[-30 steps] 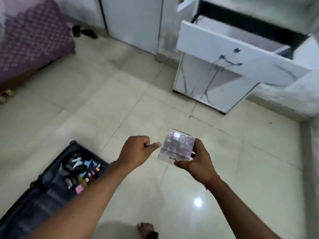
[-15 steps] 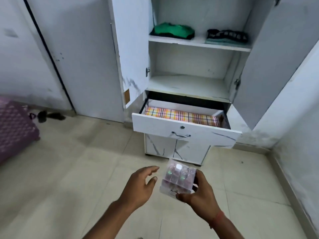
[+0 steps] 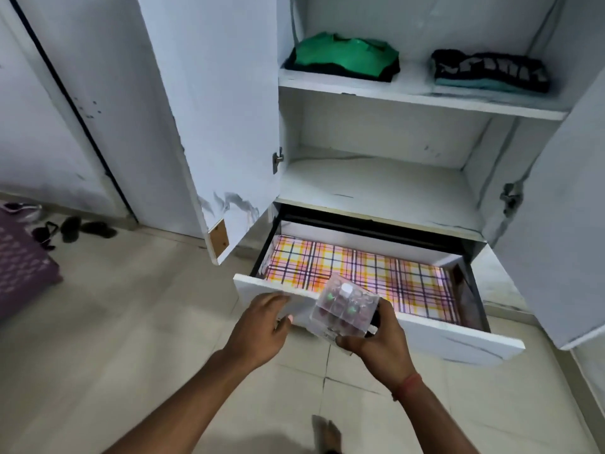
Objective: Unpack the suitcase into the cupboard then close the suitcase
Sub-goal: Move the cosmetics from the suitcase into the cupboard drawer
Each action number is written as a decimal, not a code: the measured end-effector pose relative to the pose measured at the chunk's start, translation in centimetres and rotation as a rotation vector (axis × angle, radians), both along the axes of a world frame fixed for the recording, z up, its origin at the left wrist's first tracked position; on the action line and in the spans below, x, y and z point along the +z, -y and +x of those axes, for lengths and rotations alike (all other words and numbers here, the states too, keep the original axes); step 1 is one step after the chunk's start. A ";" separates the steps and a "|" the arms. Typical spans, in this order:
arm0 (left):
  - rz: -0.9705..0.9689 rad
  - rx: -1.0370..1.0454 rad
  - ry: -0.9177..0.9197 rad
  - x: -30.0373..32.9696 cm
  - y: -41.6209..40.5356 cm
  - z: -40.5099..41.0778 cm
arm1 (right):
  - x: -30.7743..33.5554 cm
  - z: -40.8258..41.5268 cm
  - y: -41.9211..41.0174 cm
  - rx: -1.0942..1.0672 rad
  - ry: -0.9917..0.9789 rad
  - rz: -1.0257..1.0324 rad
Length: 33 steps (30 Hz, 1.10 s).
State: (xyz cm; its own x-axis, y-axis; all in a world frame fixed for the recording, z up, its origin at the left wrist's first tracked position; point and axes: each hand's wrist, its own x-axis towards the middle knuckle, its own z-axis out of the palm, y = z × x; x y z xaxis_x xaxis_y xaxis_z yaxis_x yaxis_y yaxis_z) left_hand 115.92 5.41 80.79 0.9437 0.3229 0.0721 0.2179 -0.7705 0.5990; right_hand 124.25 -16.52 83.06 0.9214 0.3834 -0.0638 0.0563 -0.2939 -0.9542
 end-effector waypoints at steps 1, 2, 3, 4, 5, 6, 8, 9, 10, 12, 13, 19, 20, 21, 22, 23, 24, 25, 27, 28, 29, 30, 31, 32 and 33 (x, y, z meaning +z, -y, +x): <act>0.007 0.020 0.004 -0.3 -0.6 2.1 | -0.5 2.3 -0.6 0.007 0.001 0.004; 0.014 0.042 0.010 -0.6 -1.1 4.1 | -1.1 4.7 -1.2 0.013 0.005 0.003; 0.020 0.059 0.010 -0.8 -1.5 5.7 | -1.5 6.6 -1.7 0.016 0.008 -0.002; 0.026 0.079 0.006 -1.2 -1.9 7.5 | -2.0 8.8 -2.4 0.034 0.012 -0.014; 0.025 0.100 -0.013 -1.6 -2.3 9.1 | -2.6 10.8 -3.0 0.051 0.016 -0.033; 0.017 0.126 -0.039 -1.9 -2.7 10.5 | -3.0 12.7 -3.7 0.077 0.008 -0.046; 0.000 0.176 -0.094 -2.5 -3.3 12.6 | -3.8 15.9 -4.9 0.112 -0.004 -0.062; -0.010 0.204 -0.117 -2.8 -3.6 13.7 | -4.3 17.6 -5.6 0.133 -0.005 -0.069; -0.022 0.234 -0.134 -3.1 -3.8 14.6 | -4.8 19.0 -6.3 0.149 -0.004 -0.082; -0.055 0.287 -0.168 -3.5 -4.4 16.4 | -5.8 21.5 -7.6 0.176 0.002 -0.089; -0.062 0.304 -0.174 -3.9 -4.8 17.1 | -6.4 22.6 -8.1 0.183 0.009 -0.098; -0.020 0.286 -0.198 -6.3 -7.8 21.4 | -11.8 28.8 -11.9 0.172 0.063 -0.221; 0.002 0.272 -0.212 -6.8 -8.4 22.2 | -12.7 29.7 -12.5 0.166 0.084 -0.251; 0.017 0.258 -0.224 -7.4 -9.1 23.1 | -13.5 30.4 -13.1 0.160 0.087 -0.257; 0.031 0.249 -0.223 -7.8 -9.6 23.9 | -14.2 31.0 -13.7 0.153 0.073 -0.243; 0.041 0.242 -0.222 -8.1 -10.1 24.6 | -14.6 31.5 -14.2 0.150 0.061 -0.221; 0.057 0.236 -0.223 -8.4 -10.5 25.4 | -15.0 32.0 -14.6 0.152 0.053 -0.207; 0.073 0.226 -0.230 -8.6 -10.9 26.1 | -15.4 32.4 -15.0 0.158 0.042 -0.197; 0.111 0.203 -0.277 -9.3 -11.4 27.2 | -16.3 32.7 -15.6 0.160 0.018 -0.177; 0.117 0.210 -0.307 -9.6 -11.5 27.4 | -16.5 32.5 -15.7 0.153 0.008 -0.166; 0.116 0.220 -0.337 -10.0 -11.6 27.6 | -16.6 32.4 -15.8 0.141 -0.009 -0.152; 0.116 0.227 -0.364 -10.3 -11.6 27.8 | -16.8 32.3 -15.8 0.128 -0.023 -0.142; 0.127 0.222 -0.384 -10.6 -11.6 27.9 | -17.0 32.1 -15.9 0.113 -0.030 -0.135; 0.143 0.216 -0.394 -10.9 -11.6 28.0 | -17.1 31.8 -15.9 0.097 -0.024 -0.137; 0.153 0.216 -0.392 -11.0 -11.5 28.0 | -17.1 31.4 -16.1 0.079 -0.016 -0.141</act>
